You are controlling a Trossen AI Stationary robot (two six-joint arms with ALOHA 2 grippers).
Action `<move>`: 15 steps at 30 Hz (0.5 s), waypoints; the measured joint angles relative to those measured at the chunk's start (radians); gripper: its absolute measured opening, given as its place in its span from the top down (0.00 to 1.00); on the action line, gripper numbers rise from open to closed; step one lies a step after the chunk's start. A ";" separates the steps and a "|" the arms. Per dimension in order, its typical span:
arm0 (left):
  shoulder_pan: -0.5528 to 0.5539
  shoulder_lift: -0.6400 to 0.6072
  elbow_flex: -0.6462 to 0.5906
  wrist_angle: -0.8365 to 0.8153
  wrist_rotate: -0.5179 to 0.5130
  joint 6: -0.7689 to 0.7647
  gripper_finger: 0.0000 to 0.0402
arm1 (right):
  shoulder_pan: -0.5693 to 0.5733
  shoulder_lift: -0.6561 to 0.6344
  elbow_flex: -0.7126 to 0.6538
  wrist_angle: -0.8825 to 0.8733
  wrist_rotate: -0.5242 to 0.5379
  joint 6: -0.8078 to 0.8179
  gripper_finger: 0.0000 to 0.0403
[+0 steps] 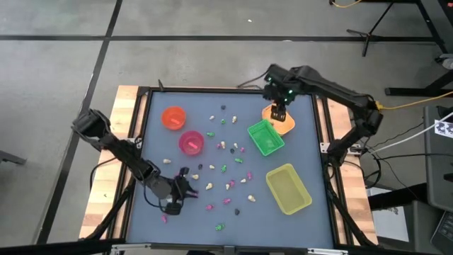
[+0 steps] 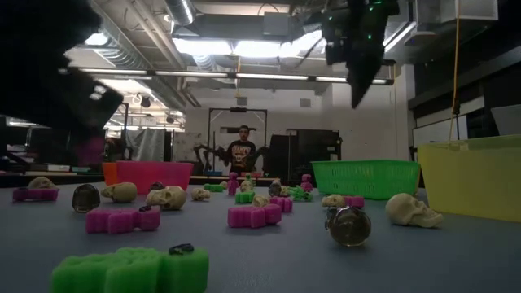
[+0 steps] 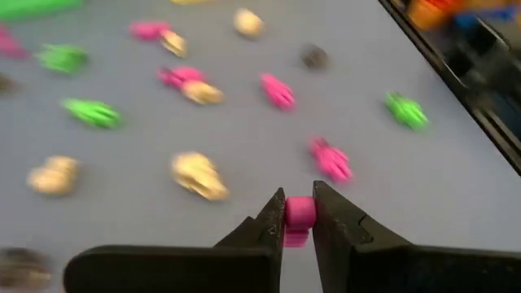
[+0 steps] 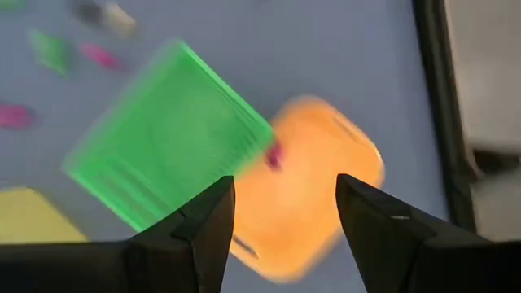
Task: Sort Halloween decoration
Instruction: Put the pink skeleton toy into the yellow bin
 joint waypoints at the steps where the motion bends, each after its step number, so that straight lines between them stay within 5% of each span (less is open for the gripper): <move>1: 0.012 -0.007 0.000 0.004 -0.033 0.000 0.94 | -0.008 -0.008 0.000 0.025 -0.062 -0.019 0.47; 9: 0.155 -0.031 0.000 0.189 -0.211 0.142 0.94 | 0.012 -0.001 -0.049 0.324 -0.459 -0.051 0.47; 15: 0.276 -0.031 0.000 0.432 -0.224 0.183 0.94 | 0.091 0.000 -0.122 0.534 -0.508 -0.051 0.47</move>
